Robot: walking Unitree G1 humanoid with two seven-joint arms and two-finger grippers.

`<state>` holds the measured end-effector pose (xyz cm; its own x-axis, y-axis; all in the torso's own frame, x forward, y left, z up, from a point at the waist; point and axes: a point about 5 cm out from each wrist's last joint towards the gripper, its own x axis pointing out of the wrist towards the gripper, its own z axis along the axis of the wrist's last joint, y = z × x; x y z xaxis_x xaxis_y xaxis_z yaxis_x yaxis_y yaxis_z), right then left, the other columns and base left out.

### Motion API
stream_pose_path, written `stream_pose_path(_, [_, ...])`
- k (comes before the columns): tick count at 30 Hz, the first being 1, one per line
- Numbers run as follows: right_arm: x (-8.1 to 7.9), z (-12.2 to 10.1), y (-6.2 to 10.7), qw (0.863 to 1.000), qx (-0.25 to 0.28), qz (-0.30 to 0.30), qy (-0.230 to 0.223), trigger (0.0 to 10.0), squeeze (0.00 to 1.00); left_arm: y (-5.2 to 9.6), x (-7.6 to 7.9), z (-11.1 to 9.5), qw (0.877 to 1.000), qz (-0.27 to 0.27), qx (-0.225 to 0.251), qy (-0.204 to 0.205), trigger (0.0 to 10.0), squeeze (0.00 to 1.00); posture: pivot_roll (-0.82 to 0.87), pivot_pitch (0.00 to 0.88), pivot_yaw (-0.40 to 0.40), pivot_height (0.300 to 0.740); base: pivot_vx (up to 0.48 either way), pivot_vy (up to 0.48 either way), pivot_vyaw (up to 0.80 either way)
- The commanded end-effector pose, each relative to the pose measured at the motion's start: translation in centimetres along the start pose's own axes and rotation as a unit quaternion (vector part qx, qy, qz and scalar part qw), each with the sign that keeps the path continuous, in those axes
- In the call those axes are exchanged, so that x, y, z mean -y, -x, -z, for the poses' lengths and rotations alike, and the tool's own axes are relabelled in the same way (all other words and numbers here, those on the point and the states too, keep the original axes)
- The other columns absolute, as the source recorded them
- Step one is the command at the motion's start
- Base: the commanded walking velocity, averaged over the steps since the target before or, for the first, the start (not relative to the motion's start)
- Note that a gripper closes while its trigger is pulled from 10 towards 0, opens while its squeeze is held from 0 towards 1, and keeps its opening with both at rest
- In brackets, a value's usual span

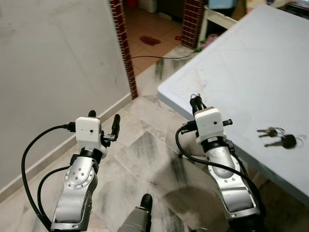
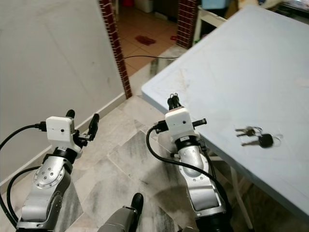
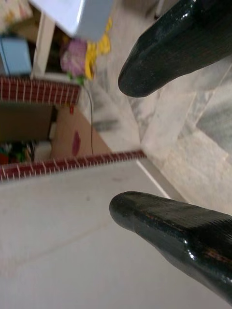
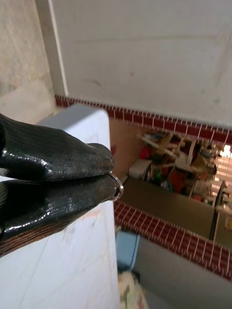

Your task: Hang keys on a hook

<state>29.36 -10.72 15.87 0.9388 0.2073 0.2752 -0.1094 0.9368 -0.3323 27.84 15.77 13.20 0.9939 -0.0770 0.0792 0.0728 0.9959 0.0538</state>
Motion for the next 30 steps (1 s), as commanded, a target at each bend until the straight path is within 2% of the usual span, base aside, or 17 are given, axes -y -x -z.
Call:
stream_pose_path(1, [-0.03, 0.01, 0.07, 1.000, 0.000, 0.000, -0.006, 10.0, 0.00, 0.00, -0.16, 0.26, 1.000, -0.001, -0.008, -0.003, 10.0, 0.00, 0.02, 0.185, 0.058, 0.740, 0.000, 0.000, 0.80])
stream_pose_path(14, [-0.05, 0.10, 0.14, 1.000, -0.004, -0.011, -0.014, 10.0, 0.00, 0.18, -0.06, 0.73, 1.000, 0.000, -0.019, 0.006, 10.0, 0.00, 0.01, 0.192, 0.040, 0.740, 0.000, 0.000, 0.76])
stream_pose_path(30, [0.17, 0.06, -0.31, 1.000, -0.001, -0.012, -0.018, 10.0, 0.00, -0.43, 0.32, 0.76, 1.000, 0.007, -0.021, 0.012, 10.0, 0.00, 0.01, 0.181, 0.036, 0.740, 0.000, 0.000, 0.75])
